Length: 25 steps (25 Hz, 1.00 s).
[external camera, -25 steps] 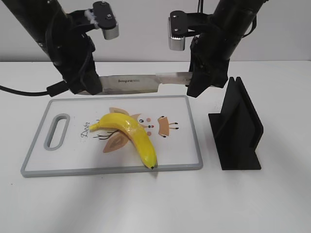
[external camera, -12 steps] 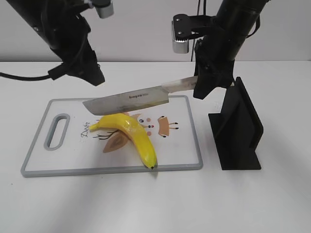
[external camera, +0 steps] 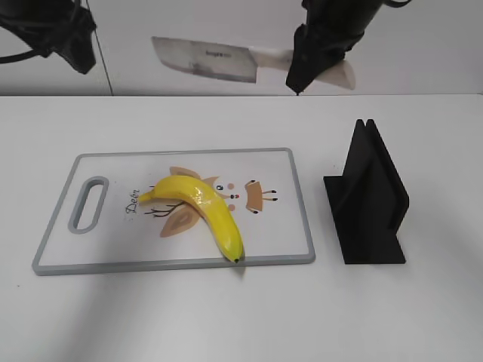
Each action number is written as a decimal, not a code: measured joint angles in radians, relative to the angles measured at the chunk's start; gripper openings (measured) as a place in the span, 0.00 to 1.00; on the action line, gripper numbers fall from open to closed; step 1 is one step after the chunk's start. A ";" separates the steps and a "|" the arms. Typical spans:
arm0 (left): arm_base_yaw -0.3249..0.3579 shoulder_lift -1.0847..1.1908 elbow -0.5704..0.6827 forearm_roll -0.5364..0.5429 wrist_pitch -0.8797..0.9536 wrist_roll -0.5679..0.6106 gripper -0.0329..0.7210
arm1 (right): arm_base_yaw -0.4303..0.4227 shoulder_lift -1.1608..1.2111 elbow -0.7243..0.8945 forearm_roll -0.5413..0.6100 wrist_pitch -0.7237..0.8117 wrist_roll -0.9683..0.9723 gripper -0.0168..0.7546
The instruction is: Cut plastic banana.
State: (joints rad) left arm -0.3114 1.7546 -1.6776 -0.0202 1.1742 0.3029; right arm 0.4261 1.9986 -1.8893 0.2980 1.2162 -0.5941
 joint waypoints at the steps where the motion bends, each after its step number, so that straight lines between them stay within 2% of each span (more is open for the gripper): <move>1: 0.012 0.000 -0.007 0.020 0.018 -0.041 0.85 | 0.000 -0.005 -0.005 0.000 0.000 0.079 0.24; 4: 0.049 -0.011 0.005 0.027 0.035 -0.155 0.82 | 0.000 -0.029 0.006 -0.001 0.001 0.291 0.24; 7: 0.070 -0.060 0.080 0.015 0.038 -0.191 0.80 | 0.000 -0.090 0.087 -0.004 0.001 0.377 0.24; 11: 0.070 -0.165 0.216 0.007 0.041 -0.199 0.80 | 0.000 -0.227 0.270 -0.021 -0.016 0.443 0.24; 17: 0.070 -0.368 0.436 0.010 0.041 -0.204 0.80 | 0.000 -0.461 0.611 -0.027 -0.211 0.555 0.24; 20: 0.070 -0.479 0.548 0.010 0.042 -0.204 0.79 | -0.010 -0.555 0.746 -0.067 -0.287 0.653 0.24; 25: 0.070 -0.673 0.716 0.011 0.028 -0.205 0.79 | -0.021 -0.677 0.884 -0.215 -0.350 0.841 0.24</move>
State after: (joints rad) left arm -0.2416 1.0820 -0.9621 -0.0095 1.2020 0.0977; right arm 0.4053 1.3220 -1.0051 0.0826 0.8666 0.2469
